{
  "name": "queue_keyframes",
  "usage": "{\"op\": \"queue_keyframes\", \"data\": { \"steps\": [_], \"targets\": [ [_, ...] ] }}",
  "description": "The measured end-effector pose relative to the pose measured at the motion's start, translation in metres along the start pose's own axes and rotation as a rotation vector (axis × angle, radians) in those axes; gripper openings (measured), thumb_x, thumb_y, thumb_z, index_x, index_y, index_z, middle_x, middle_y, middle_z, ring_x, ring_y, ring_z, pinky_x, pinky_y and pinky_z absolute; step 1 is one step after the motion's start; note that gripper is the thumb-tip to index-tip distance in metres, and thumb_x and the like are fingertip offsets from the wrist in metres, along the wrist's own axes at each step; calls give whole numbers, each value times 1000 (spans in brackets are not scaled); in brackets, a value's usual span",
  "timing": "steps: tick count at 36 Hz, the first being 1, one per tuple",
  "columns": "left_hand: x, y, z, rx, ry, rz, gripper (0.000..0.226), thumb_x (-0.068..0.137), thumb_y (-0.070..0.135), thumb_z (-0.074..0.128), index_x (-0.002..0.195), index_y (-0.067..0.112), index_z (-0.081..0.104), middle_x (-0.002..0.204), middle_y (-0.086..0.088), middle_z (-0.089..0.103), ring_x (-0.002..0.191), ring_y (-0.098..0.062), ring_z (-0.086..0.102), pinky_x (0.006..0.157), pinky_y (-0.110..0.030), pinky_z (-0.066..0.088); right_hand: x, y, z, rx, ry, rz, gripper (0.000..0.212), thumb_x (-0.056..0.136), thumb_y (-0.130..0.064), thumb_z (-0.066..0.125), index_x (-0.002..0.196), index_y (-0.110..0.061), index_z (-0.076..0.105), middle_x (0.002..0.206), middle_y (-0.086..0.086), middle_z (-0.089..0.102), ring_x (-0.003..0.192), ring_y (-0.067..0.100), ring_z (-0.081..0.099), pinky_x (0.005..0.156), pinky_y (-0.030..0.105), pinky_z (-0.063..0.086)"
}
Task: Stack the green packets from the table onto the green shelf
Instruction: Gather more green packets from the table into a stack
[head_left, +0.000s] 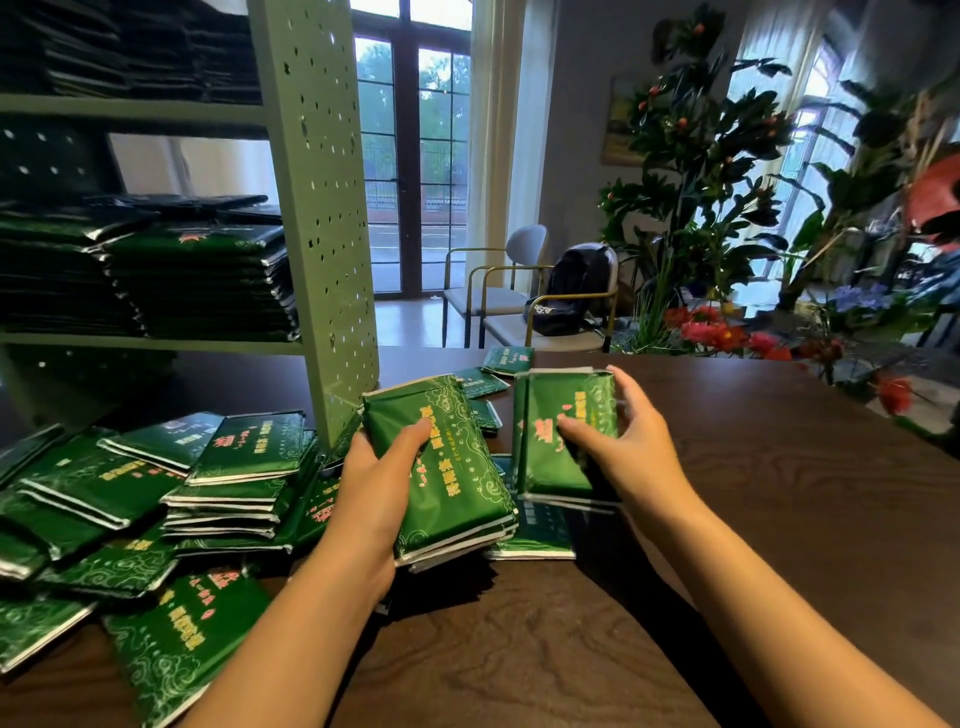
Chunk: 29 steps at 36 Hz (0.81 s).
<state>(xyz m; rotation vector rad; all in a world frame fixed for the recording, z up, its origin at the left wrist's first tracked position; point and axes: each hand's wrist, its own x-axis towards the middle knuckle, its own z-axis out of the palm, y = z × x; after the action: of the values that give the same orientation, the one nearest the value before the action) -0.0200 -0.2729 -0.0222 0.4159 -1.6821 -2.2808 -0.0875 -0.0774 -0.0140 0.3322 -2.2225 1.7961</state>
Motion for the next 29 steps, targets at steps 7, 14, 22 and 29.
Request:
{"op": "queue_keyframes", "data": {
  "steps": [7, 14, 22, 29],
  "targets": [
    [-5, 1, 5, 116, -49, 120, 80, 72, 52, 72, 140, 23, 44, 134, -1, 60, 121, -26, 58, 102, -52, 46, -12, -23, 2, 470, -220, 56, 30, 77, 0, 69, 102, -11, 60, 81, 0, 72, 66, 10, 68, 55, 22, 53],
    [-6, 2, 12, 128, -65, 159, 82, 80, 52, 63, 149, 21, 31, 149, 0, 44, 135, -22, 44, 112, -49, 36, -30, -25, 24, 418, -384, 60, 29, 82, 0, 65, 106, -14, 59, 86, 0, 74, 74, 12, 70, 60, 24, 54],
    [-6, -5, 16, 116, -51, 166, 64, 103, 42, 32, 156, 19, 3, 162, 11, 6, 148, -8, 10, 117, -27, 13, -41, -16, 41, 244, -341, -83, 36, 86, -4, 65, 115, -22, 56, 107, 2, 70, 98, 14, 67, 84, 31, 54],
    [-14, -2, 22, 56, -127, 151, 71, 93, 41, 52, 152, 21, 17, 115, 16, 56, 111, -10, 56, 99, -31, 42, -48, -13, 53, 199, -309, -127, 43, 76, -29, 68, 116, -37, 54, 121, 2, 59, 111, 15, 60, 96, 41, 49]
  ]
}}
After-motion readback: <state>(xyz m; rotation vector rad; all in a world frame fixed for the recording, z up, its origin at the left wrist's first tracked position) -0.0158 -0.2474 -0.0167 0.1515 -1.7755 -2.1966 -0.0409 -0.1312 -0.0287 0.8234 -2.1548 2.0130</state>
